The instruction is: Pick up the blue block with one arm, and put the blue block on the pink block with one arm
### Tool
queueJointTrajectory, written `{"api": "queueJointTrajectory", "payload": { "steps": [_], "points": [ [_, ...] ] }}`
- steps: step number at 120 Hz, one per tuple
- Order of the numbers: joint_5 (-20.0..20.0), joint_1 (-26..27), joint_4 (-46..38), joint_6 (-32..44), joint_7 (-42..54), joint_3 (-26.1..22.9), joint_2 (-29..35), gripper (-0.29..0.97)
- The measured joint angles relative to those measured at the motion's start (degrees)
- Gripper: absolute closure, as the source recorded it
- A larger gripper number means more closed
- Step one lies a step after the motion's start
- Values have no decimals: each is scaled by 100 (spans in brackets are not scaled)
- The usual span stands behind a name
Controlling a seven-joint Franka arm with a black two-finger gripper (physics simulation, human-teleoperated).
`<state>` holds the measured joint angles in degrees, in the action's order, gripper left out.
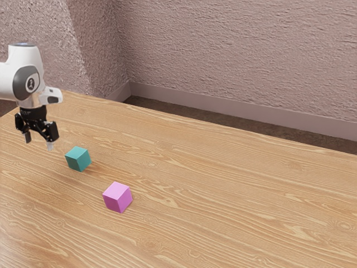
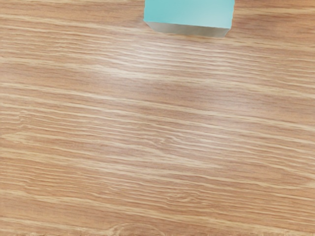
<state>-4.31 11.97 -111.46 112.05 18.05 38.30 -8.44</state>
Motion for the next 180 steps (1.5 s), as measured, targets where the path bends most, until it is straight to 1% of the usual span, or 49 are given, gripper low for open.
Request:
{"api": "queueJointTrajectory", "payload": {
  "steps": [12, 24, 48, 63, 66, 75, 91, 110, 132, 174, 180],
  "points": [
    [-126, -70, -48, 62, 118, 74, -7, 0],
    [-146, -142, -51, 176, 225, 95, -268, 0],
    [61, -129, 140, 461, 393, 36, -750, 0],
    [276, -145, 377, 570, 486, 6, -1112, 0],
    [323, -198, 439, 587, 504, -73, -1172, 0],
    [419, -572, 547, 637, 555, -508, -1290, 0],
    [506, -965, 808, 711, 631, -924, -1577, 0],
    [542, -1172, 1071, 751, 701, -1183, -1800, 0],
    [552, -1699, 1355, 771, 761, -1711, -2140, 0],
    [641, -1856, 1773, 781, 831, -1922, -2665, 0],
    [684, -1932, 1785, 781, 834, -1970, -2702, 3]
  ]
}}
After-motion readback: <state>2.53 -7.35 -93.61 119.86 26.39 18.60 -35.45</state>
